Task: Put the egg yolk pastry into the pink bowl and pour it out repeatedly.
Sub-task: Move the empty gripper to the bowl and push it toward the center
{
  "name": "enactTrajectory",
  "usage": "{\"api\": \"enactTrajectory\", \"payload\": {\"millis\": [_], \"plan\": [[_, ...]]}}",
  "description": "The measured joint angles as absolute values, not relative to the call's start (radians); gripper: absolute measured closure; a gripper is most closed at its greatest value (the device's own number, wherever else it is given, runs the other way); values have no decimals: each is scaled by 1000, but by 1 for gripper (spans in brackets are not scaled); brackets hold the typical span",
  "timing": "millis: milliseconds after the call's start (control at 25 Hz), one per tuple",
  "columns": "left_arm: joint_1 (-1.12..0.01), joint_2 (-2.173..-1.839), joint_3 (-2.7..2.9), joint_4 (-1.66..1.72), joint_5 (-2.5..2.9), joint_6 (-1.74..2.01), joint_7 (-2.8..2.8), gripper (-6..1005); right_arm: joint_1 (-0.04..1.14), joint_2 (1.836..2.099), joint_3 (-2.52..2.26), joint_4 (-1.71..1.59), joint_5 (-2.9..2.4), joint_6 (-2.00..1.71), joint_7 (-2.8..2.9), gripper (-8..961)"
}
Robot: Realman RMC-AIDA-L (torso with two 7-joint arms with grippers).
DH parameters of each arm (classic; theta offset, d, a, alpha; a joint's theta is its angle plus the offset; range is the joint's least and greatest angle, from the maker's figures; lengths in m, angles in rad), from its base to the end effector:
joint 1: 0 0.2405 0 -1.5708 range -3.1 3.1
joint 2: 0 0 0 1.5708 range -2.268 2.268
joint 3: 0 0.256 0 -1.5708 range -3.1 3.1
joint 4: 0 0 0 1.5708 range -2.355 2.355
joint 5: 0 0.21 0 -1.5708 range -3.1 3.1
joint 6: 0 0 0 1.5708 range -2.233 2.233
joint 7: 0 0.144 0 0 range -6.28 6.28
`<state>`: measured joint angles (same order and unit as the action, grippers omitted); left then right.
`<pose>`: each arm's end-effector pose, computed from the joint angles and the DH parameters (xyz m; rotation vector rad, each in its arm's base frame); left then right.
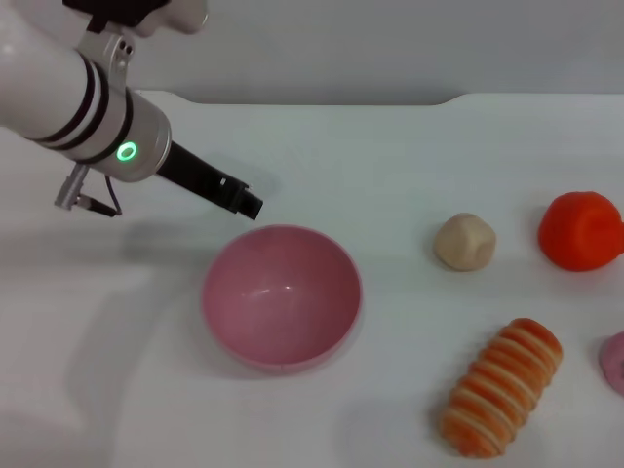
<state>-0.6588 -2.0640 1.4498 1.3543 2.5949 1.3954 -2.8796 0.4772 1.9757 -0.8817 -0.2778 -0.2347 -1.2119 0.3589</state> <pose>-0.1485 0.3818 -0.0034 -2.3894 -1.0837 0.2761 0.3405 0.3702 0.1483 -1.1735 0.3517 0.8520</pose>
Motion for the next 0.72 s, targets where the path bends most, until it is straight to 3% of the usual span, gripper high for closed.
{"api": "enactTrajectory", "payload": {"millis": [720], "plan": [[-648,-2066,1470,1261,2584,1405,-2878,457,493,1961,-873,-259,-235,-1212,359,519]]}}
